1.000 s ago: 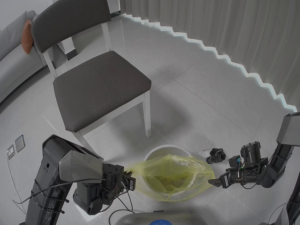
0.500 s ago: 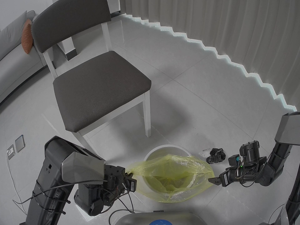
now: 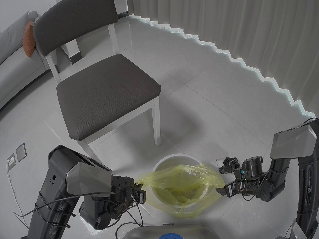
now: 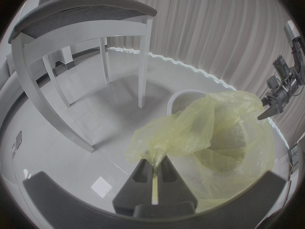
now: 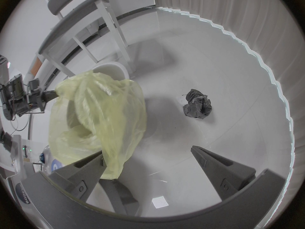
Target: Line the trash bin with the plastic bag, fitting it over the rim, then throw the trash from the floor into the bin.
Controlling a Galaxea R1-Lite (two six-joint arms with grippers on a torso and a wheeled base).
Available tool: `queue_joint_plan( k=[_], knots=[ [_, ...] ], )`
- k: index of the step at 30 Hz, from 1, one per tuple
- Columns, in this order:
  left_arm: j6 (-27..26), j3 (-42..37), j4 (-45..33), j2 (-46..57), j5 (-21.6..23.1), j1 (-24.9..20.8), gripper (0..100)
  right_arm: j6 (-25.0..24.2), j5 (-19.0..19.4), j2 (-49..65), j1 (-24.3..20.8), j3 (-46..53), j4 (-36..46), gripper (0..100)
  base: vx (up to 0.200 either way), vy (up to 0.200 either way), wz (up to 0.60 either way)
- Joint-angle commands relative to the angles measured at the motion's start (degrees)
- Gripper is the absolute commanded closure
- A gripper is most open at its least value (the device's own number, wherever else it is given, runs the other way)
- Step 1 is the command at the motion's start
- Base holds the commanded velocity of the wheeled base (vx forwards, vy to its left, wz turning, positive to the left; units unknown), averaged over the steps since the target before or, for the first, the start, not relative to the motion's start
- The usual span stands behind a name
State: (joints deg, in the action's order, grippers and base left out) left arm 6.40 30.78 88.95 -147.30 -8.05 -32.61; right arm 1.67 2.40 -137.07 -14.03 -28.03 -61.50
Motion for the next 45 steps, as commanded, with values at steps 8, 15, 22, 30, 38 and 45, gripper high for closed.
queue_joint_plan(
  k=[8, 15, 22, 30, 38, 45],
  knots=[
    [-0.07, 0.07, 0.61, -0.09, -0.04, 0.0, 100, -0.26, 0.32, -0.48, -1.09, 2.98, -0.73, 0, 0.0, 0.0, 0.0],
    [-0.16, -0.2, 0.61, -0.18, -0.04, 0.0, 0, 0.18, 1.55, 6.73, -0.65, 5.79, 0.42, 0, 0.0, 0.0, 0.0],
    [-0.07, -0.37, 0.61, 0.43, 0.05, 0.62, 0, 0.18, 2.7, 12.09, -0.65, 6.32, 3.93, 0, 0.0, 0.0, 0.0],
    [0.54, -3.27, 0.69, 3.42, 0.05, 1.58, 0, 0.09, 3.75, 16.31, -0.65, 7.46, 4.64, 0, 0.0, 0.0, 0.0],
    [1.86, -9.34, 0.69, 8.34, 5.15, 1.58, 0, 0.09, 3.75, 19.03, -1.0, 8.16, 4.9, 0, 0.0, 0.0, 0.0],
    [1.42, -12.76, 0.43, 18.98, 4.97, 2.55, 0, 0.09, 4.01, 23.52, -0.73, 8.34, 7.19, 0, 0.0, 0.0, 0.0]
  ],
)
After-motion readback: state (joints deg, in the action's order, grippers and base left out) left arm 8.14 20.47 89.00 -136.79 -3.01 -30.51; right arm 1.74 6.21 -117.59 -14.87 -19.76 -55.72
